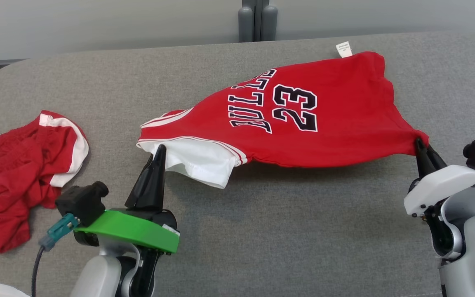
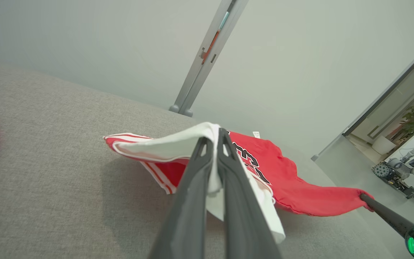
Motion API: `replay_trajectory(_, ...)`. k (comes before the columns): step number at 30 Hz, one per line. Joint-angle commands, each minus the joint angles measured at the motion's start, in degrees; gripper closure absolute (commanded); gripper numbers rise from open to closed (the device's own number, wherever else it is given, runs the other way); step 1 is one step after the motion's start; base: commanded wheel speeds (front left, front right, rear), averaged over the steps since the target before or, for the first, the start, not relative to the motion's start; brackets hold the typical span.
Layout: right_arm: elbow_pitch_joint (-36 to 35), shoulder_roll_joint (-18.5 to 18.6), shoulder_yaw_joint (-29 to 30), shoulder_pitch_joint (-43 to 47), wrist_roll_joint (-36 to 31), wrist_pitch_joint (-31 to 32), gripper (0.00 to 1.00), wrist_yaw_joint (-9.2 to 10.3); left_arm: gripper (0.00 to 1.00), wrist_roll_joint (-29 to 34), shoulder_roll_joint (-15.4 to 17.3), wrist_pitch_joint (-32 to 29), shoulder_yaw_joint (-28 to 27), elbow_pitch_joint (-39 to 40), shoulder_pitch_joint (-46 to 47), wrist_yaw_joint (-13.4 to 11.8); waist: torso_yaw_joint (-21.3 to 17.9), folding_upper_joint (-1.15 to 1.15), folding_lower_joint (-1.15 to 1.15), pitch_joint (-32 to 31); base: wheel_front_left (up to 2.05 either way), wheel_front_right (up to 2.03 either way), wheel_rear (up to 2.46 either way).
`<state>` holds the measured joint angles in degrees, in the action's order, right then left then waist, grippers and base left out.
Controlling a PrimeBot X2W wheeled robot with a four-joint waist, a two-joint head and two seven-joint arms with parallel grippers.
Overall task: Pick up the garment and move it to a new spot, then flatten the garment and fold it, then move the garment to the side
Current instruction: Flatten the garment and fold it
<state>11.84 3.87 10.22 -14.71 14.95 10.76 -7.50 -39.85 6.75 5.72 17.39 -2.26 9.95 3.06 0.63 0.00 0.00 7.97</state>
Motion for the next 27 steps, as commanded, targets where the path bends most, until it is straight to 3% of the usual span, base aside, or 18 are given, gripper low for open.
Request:
replay_trajectory(1, -3.0, -0.2, 0.6, 1.5, 0.0, 1.3, 1.00, 0.02, 1.00, -0.7, 0.7, -0.6, -0.4, 2.1, -1.1, -0.6, -0.3, 0.00, 0.00, 1.2, 0.00, 0.00, 0.00)
replay_trajectory(5, -10.4, -0.4, 1.0, 3.0, 0.6, 6.4, 1.00, 0.02, 1.00, -2.2, 1.3, -3.9, -0.2, 7.2, 0.3, -0.6, -0.3, 0.00, 0.00, 5.1, 0.00, 0.00, 0.00)
replay_trajectory(9, -13.1, 2.4, -1.9, -3.0, 1.5, 11.0, 1.00, 0.01, 1.00, -2.1, 2.4, -6.5, 0.5, 7.5, 8.0, 1.1, -1.3, 0.00, 0.00, 11.2, 0.00, 0.00, 0.00)
replay_trajectory(17, -2.9, 6.1, -10.5, -27.9, 12.0, 16.1, 1.00, 0.01, 1.00, -3.6, 6.3, -10.1, -2.9, -3.1, 33.7, 3.5, -5.7, 0.00, 0.00, 24.5, 0.00, 0.00, 0.00)
replay_trajectory(21, 5.7, 5.9, -9.3, -42.3, 11.8, 10.9, 1.00, 0.01, 1.00, -2.2, 9.5, -8.0, -6.0, -9.1, 47.8, 3.9, -8.2, 0.00, 0.00, 28.3, 0.00, 0.00, 0.00)
replay_trajectory(27, 15.0, 6.0, -7.1, -58.8, 6.5, -3.8, 1.00, 0.01, 1.00, 2.2, 12.6, -1.4, -3.8, -11.8, 64.9, 4.4, -8.8, 0.00, 0.00, 29.1, 0.00, 0.00, 0.00)
